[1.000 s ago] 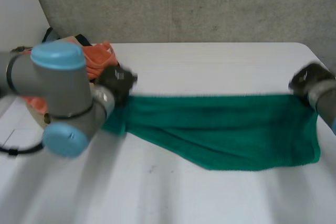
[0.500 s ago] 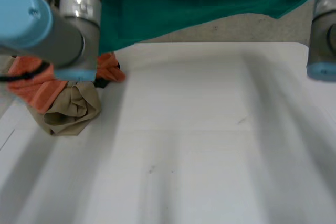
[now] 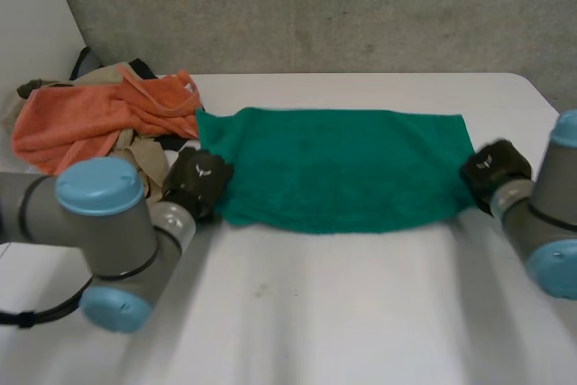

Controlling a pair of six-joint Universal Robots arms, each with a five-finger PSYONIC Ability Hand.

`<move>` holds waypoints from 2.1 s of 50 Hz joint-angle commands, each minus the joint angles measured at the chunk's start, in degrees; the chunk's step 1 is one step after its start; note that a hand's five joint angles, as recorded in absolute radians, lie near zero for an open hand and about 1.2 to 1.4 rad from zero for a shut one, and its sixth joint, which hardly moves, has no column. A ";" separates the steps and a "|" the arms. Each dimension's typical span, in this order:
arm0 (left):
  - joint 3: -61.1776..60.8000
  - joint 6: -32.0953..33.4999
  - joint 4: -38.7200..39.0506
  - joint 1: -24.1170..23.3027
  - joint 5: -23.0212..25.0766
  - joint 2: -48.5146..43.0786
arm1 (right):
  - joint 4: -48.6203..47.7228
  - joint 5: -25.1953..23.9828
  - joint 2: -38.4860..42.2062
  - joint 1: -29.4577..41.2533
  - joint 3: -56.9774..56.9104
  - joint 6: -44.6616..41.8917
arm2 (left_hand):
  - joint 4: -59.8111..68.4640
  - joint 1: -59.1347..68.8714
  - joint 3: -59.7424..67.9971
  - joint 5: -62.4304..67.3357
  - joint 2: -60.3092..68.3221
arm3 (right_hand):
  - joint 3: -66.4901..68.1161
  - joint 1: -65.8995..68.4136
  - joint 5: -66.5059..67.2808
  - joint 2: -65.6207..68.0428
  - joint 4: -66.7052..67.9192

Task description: Fold the laundry.

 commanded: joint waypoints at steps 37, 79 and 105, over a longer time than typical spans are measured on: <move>17.00 7.09 -11.18 -3.54 -6.76 -6.81 | -0.45 0.38 6.57 -5.75 -10.51 -10.14 | 11.10 15.11 11.59 13.12 11.27 | 12.10 23.29 12.56 12.59 11.91; 27.96 10.25 -1.17 0.06 -4.65 -17.97 | -12.31 -4.54 17.83 -4.34 -21.41 -2.93 | -57.17 -53.17 -56.69 -55.16 -57.01 | -57.90 -46.71 -57.44 -57.41 -58.09; 13.43 9.81 6.23 -0.02 -6.24 -3.42 | -12.17 -7.18 8.44 -5.48 -12.81 0.05 | -55.82 -51.82 -55.33 -53.81 -55.65 | -57.90 -46.71 -57.44 -57.41 -58.09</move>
